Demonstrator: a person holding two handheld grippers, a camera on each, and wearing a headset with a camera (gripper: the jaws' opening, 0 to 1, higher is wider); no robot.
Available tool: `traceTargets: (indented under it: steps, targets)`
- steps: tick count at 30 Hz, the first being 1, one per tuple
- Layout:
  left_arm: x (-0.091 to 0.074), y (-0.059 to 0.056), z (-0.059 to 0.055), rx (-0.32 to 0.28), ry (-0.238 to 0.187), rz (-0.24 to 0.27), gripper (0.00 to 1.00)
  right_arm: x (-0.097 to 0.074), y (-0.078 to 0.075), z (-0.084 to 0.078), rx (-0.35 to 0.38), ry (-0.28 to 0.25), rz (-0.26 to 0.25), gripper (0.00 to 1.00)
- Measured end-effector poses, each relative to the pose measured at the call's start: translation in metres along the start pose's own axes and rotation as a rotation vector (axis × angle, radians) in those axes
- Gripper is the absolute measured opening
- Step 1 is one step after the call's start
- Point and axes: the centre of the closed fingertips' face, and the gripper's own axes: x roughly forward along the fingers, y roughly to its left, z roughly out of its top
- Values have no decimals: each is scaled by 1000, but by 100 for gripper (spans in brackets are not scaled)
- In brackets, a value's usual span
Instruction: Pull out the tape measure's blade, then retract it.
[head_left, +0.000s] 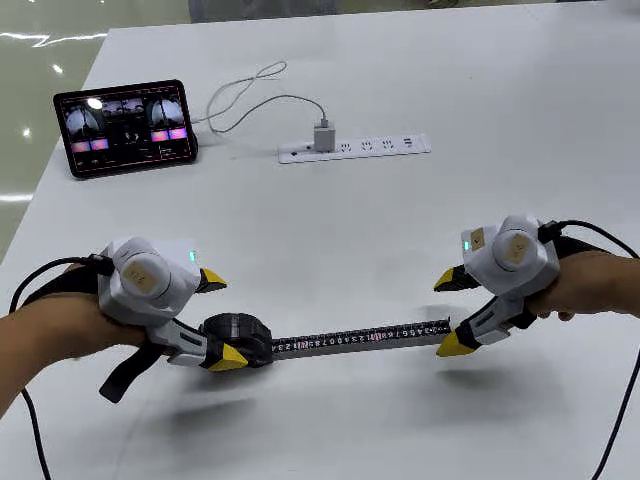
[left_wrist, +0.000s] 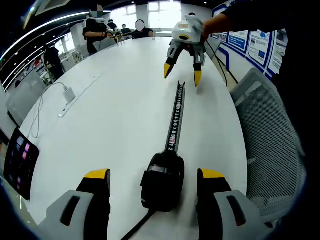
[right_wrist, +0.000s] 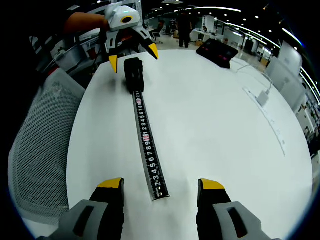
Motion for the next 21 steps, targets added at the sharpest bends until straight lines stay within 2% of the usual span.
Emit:
traceTargets:
  steps: [5,7,9,12,14,15,17,21]
  targets:
    - [-2,-2,-4,-44,-6,2,74,-4,2,2,29,-13,-8,61]
    - [-3,-1,-4,-44,-8,11,76,-4,1,1,38,-17,-18,64]
    - [-5,-2,-3,-54,-22,14,78,-4,0,1,55,-27,-25,68]
    - [-5,1,-3,-72,-35,35,83,-6,0,2,67,-42,-38,69]
    - [-7,1,-3,-108,-49,42,85,-8,-1,3,95,-59,-53,70]
    - [-7,-1,-3,-144,-55,35,88,-9,-1,2,102,-67,-58,71]
    - [-8,1,0,-200,-99,52,94,-11,-1,3,122,-91,-75,73]
    - [-11,5,-6,-241,-118,92,99,-13,2,0,163,-123,-99,81]
